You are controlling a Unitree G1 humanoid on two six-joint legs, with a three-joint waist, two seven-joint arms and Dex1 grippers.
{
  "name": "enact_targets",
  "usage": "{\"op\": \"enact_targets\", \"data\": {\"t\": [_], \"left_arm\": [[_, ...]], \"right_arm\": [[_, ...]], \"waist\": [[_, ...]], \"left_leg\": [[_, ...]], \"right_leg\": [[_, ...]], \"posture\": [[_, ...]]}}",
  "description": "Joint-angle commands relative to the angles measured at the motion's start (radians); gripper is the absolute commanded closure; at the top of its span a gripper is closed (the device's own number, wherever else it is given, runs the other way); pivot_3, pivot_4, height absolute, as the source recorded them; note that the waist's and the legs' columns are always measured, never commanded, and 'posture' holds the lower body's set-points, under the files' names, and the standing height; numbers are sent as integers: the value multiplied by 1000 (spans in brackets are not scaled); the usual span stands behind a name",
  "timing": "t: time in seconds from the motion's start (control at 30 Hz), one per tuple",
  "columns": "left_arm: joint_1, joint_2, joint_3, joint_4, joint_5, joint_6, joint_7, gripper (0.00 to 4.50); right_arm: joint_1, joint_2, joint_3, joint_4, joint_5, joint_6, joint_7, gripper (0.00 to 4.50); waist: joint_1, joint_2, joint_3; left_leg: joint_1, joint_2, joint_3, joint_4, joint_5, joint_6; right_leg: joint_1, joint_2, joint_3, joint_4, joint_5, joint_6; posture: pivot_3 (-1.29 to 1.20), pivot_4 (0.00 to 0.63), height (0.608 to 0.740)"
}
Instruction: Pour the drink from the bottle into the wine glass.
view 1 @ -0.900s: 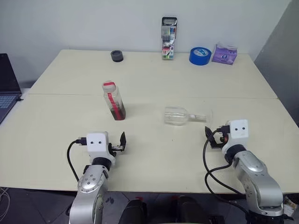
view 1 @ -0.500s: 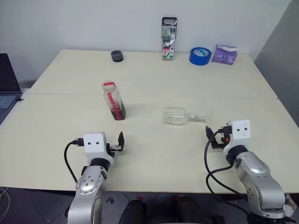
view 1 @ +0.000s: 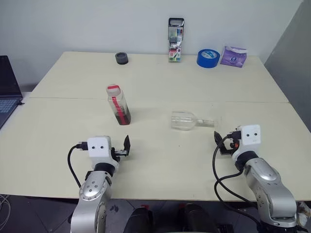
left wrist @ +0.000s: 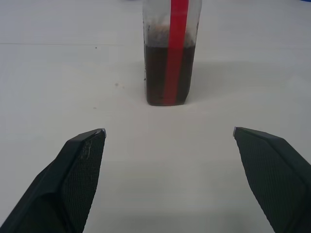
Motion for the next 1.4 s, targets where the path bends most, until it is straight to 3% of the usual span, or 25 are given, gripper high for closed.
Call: {"op": "enact_targets", "data": {"t": [0.03,0.17,0.33,0.5,0.73,0.97,1.4], "left_arm": [[-18,2,11,-21,-4,-21,3,8],[-26,1,16,-23,1,-17,10,8],[-58,9,18,-18,1,-4,10,8],[-104,16,20,4,12,1,15,8],[-199,17,20,71,23,-5,31,8],[-290,24,2,134,58,-19,40,8],[-395,51,23,199,43,-32,23,8]], "right_arm": [[-13,-3,-17,-44,8,-25,-3,0],[-49,-22,-23,-59,24,-7,18,0],[-240,-101,-62,-57,127,1,122,0],[-447,-182,-60,52,405,98,386,0],[-563,-284,35,208,493,81,630,0],[-642,-263,93,294,451,-1,650,0],[-622,-242,109,245,462,-11,603,0]], "waist": [[0,0,0],[0,0,0],[-2,0,0],[-1,0,0],[5,0,0],[3,0,0],[5,0,0]], "left_leg": [[0,0,0,0,0,0],[0,0,0,0,0,0],[0,0,0,0,0,0],[1,0,-1,0,0,0],[1,-1,-1,1,0,1],[1,0,-1,1,0,1],[1,0,-1,1,0,0]], "right_leg": [[0,0,0,0,0,0],[0,0,0,0,0,0],[0,0,0,0,0,0],[1,1,-1,0,0,0],[4,-1,-1,-2,0,0],[4,-1,-1,-2,0,0],[3,-1,-1,-2,0,0]], "posture": [[0,150,740],[0,150,740],[0,150,740],[0,150,740],[0,150,740],[0,150,740],[0,150,740]]}}
